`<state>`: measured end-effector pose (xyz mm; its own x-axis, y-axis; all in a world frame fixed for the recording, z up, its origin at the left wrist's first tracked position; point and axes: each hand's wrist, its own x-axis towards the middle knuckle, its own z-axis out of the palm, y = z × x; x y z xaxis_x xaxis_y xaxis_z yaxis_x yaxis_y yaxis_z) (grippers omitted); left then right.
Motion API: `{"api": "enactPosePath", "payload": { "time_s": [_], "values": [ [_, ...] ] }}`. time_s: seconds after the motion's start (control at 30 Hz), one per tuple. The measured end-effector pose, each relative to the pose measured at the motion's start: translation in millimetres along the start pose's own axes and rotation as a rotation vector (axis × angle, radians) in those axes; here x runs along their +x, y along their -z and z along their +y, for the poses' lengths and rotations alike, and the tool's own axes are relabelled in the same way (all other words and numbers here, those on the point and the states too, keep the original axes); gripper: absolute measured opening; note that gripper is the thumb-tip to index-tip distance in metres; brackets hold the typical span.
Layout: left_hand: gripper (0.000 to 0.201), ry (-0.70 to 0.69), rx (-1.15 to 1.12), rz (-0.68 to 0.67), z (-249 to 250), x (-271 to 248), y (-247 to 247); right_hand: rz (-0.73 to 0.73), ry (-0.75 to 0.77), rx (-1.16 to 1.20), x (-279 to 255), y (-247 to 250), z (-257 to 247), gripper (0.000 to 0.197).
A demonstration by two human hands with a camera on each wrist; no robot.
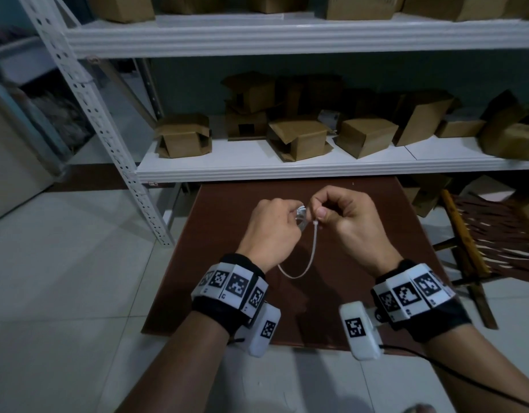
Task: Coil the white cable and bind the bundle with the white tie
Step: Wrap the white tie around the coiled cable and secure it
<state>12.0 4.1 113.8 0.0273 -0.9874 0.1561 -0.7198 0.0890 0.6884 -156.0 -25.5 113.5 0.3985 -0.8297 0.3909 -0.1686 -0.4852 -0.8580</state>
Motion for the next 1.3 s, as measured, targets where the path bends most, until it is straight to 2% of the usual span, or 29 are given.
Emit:
{"api": "enactPosePath", "payload": {
  "time_s": [0.2, 0.4, 0.6, 1.3],
  "values": [
    [0.039, 0.012, -0.018, 0.003, -0.9, 0.9, -3.5, 0.113, 0.0, 0.071, 1.5, -0.3, 0.6, 0.015],
    [0.037, 0.018, -0.006, 0.04, -3.2, 4.7, -4.2, 0.173, 0.068, -0.063, 0.4, 1.7, -0.2, 0.017],
    [0.038, 0.02, -0.008, 0.021, -0.3, 3.8, -6.0, 0.227, 0.065, -0.137, -2.3, 2.5, 1.1, 0.019],
    [0.033, 0.009, -0.041, 0.003, 0.5, 2.4, -6.0, 0.288, 0.081, -0.235, -3.6, 0.0, 2.5, 0.021]
  ]
}}
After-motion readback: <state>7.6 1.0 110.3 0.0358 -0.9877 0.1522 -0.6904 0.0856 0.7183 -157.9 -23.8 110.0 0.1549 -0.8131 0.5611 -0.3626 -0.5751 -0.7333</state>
